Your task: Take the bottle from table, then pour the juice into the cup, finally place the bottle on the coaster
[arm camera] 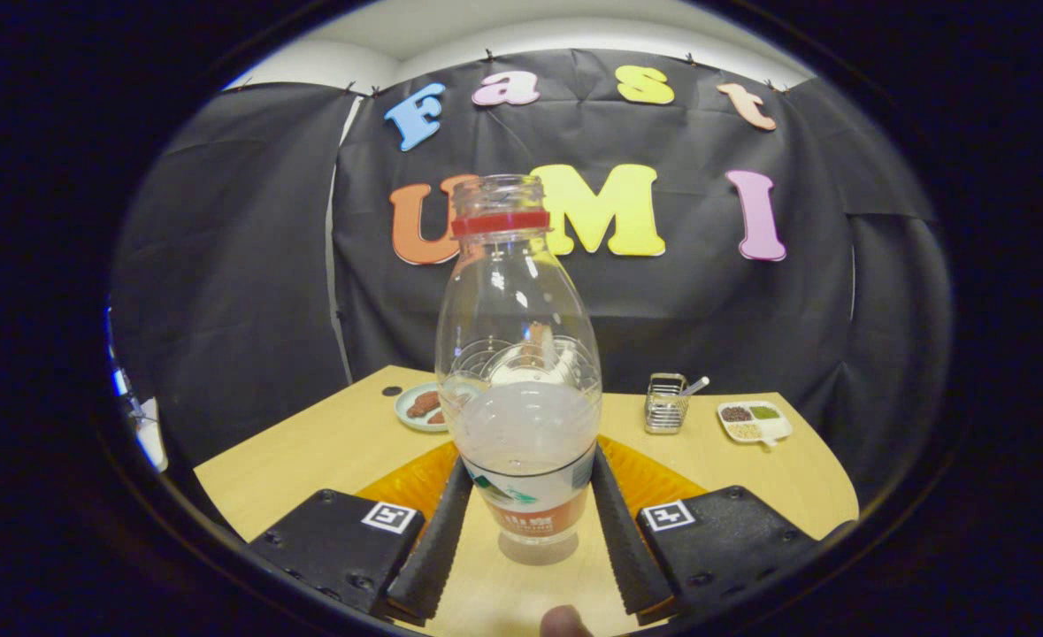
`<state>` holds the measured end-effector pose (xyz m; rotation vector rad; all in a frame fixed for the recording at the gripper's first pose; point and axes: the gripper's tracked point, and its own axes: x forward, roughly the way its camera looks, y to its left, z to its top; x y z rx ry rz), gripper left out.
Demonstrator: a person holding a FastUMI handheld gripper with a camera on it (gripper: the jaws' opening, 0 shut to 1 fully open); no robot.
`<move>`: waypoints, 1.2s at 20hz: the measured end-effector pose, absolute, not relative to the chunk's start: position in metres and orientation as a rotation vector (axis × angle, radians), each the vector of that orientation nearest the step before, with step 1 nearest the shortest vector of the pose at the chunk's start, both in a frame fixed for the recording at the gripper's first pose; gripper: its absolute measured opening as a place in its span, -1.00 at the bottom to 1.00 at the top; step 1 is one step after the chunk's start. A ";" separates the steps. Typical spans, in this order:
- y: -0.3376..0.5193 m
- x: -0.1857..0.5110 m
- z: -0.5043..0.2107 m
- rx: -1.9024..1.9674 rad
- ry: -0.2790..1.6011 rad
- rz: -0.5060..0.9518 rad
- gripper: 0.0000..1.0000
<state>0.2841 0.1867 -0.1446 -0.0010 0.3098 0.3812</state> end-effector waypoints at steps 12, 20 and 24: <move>0.204 0.316 -0.255 0.011 0.471 0.382 0.57; 0.207 0.329 -0.291 0.033 0.505 0.367 0.57; 0.205 0.329 -0.290 0.009 0.455 0.362 0.61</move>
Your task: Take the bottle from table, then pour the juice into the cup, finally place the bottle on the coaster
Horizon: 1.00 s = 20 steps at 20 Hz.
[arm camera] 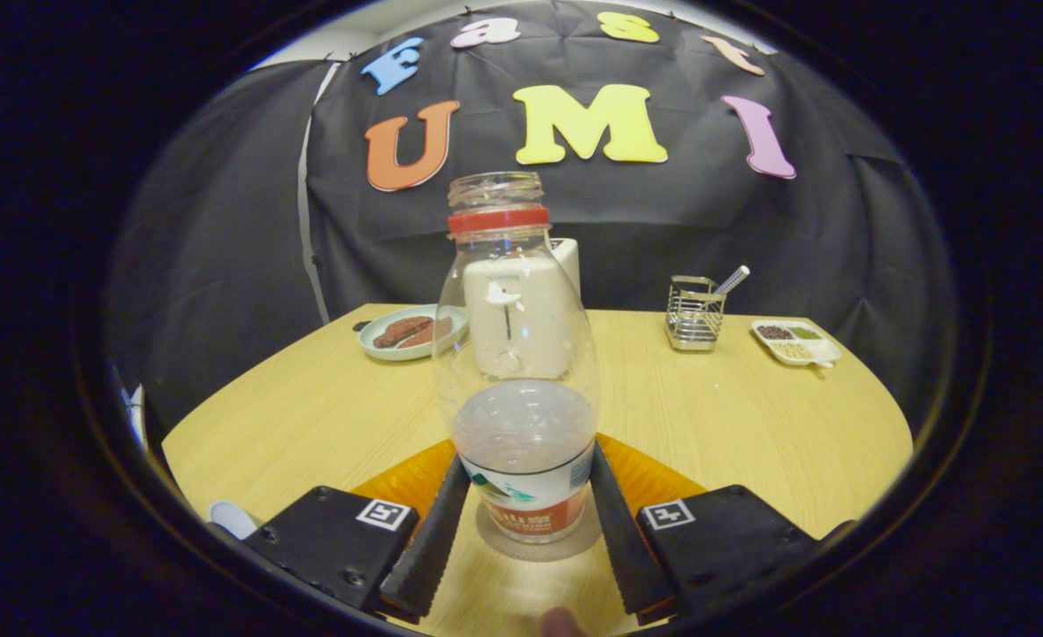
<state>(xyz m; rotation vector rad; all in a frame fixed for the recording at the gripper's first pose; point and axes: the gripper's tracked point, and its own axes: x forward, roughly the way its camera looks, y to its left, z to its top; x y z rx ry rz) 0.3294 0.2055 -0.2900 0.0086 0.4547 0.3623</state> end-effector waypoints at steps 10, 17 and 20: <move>0.206 0.329 -0.288 0.014 0.414 0.314 0.90; 0.199 0.309 -0.243 0.052 0.314 0.273 0.99; 0.195 0.286 -0.212 0.076 0.273 0.283 0.99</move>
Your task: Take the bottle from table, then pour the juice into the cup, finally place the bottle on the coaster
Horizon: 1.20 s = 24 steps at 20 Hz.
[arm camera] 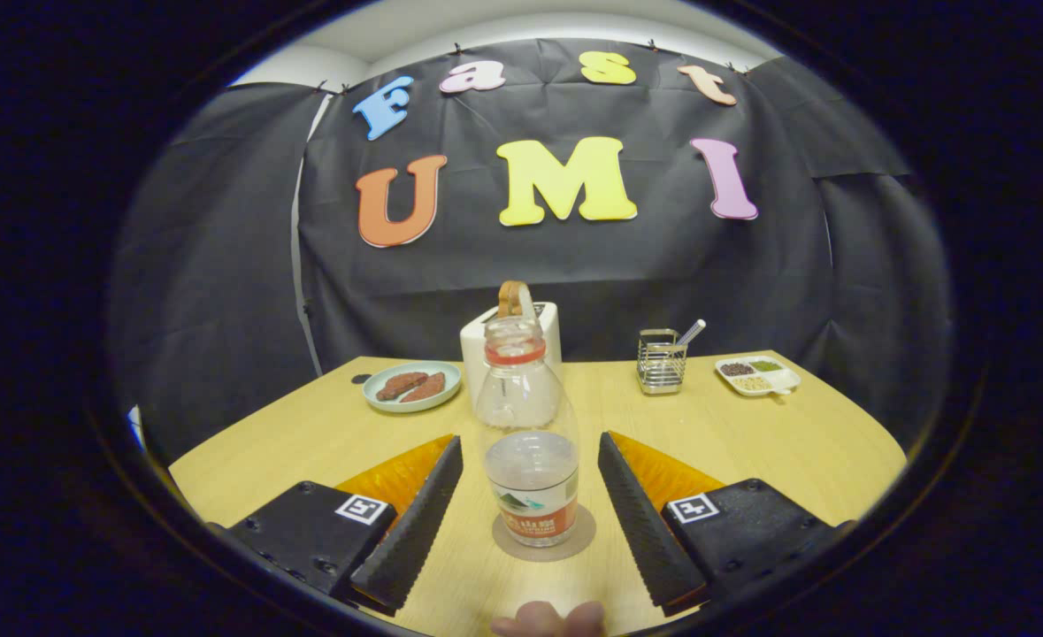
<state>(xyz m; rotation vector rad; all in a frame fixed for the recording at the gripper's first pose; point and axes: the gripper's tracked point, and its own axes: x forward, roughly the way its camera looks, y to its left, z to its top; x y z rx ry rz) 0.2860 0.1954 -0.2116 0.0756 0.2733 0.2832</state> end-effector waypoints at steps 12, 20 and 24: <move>0.131 0.144 -0.079 0.048 0.106 0.221 0.98; 0.100 0.070 -0.071 -0.019 0.109 0.219 0.98; 0.088 0.056 -0.071 -0.014 0.100 0.212 0.98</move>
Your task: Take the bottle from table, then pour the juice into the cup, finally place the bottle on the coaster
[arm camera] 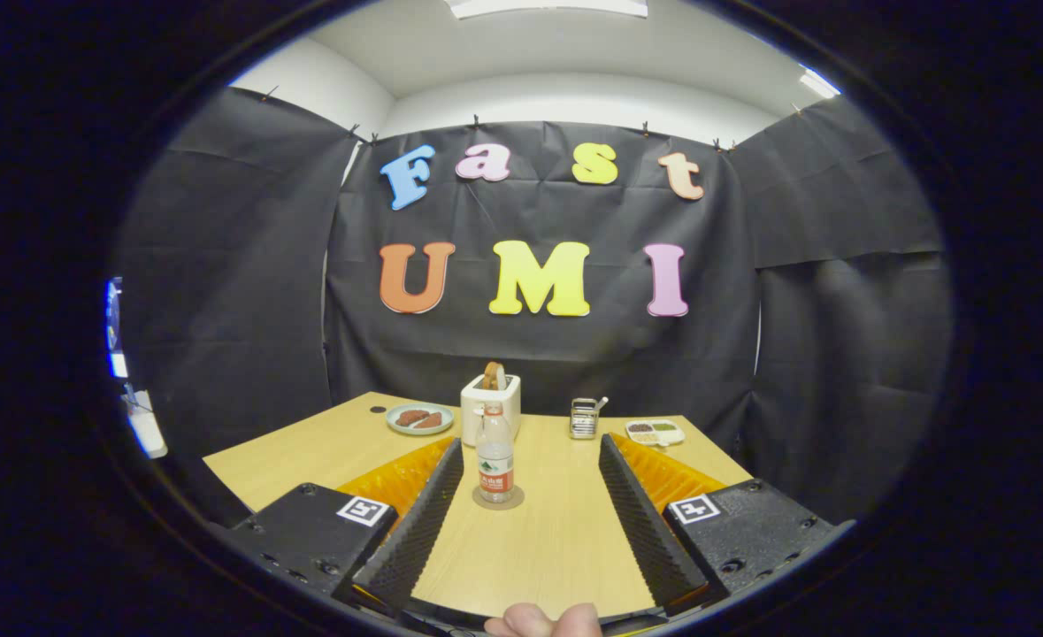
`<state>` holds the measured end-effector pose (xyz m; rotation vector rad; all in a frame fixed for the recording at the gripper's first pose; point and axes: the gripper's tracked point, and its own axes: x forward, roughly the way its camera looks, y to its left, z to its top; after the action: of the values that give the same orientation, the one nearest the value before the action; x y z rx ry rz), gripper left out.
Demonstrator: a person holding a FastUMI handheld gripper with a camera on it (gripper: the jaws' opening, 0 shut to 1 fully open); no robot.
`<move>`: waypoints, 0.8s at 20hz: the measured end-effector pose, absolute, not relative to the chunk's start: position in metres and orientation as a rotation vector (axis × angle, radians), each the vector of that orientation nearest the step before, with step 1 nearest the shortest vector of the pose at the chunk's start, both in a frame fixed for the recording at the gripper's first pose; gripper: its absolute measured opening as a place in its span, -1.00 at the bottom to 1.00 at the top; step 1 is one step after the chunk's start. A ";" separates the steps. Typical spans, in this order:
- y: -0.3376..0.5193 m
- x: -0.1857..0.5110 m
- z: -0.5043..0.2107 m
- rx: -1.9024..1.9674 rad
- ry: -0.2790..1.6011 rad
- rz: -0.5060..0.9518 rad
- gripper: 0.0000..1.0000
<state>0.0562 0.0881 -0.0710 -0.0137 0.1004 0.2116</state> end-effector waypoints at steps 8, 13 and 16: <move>0.084 0.046 -0.066 -0.052 0.091 0.234 0.99; 0.085 0.043 -0.062 -0.048 0.088 0.248 0.99; 0.077 0.045 -0.055 -0.017 0.072 0.240 0.99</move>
<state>0.0450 0.0773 -0.0547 -0.0171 0.0723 0.2400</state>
